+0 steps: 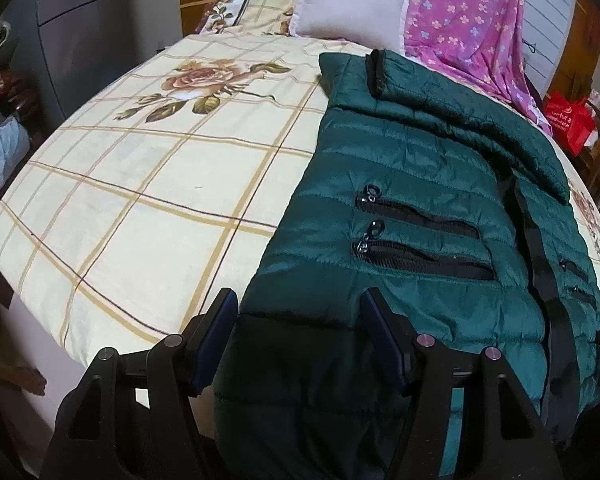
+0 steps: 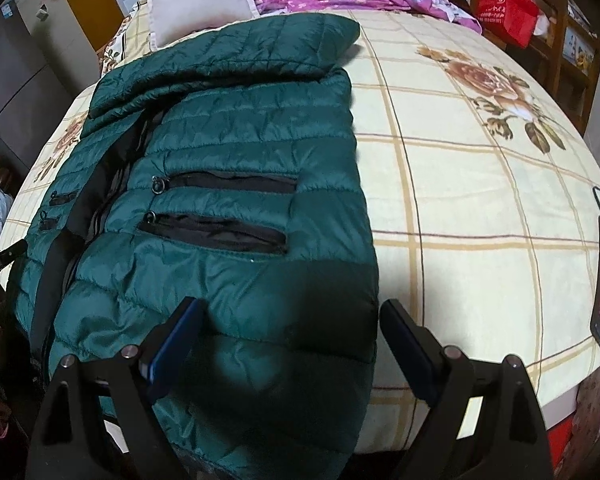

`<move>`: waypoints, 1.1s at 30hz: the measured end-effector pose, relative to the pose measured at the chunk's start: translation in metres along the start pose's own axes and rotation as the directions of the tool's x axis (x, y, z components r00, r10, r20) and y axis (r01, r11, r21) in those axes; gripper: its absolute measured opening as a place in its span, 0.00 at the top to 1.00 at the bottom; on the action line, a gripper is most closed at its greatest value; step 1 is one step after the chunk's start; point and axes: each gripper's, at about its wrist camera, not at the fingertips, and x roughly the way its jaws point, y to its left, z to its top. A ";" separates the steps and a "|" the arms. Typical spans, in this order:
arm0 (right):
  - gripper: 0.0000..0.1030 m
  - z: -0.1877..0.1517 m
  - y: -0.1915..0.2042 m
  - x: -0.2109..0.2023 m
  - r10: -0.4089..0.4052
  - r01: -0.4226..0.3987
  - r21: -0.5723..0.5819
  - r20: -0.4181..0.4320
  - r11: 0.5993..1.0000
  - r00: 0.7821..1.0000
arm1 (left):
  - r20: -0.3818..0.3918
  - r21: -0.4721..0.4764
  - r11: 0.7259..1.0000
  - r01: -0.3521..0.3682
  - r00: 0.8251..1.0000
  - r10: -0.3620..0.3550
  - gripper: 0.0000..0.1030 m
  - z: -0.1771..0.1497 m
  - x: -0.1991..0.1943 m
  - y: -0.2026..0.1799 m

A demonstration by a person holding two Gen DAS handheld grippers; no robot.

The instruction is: Fold large clothes

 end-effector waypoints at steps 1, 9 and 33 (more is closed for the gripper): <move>0.10 0.000 0.000 0.001 0.000 0.000 0.000 -0.002 1.000 1.000 | -0.004 -0.001 1.000 0.001 1.000 -0.001 0.55 0.000 0.001 0.001; 0.10 -0.006 -0.013 0.004 0.016 -0.016 0.026 -0.024 1.000 1.000 | -0.034 -0.031 0.998 0.060 0.998 -0.061 0.55 -0.003 0.002 0.012; 0.09 -0.024 -0.007 0.000 0.215 -0.216 -0.004 -0.073 0.976 0.974 | -0.137 -0.073 0.981 0.180 0.972 -0.189 0.49 -0.014 0.009 0.032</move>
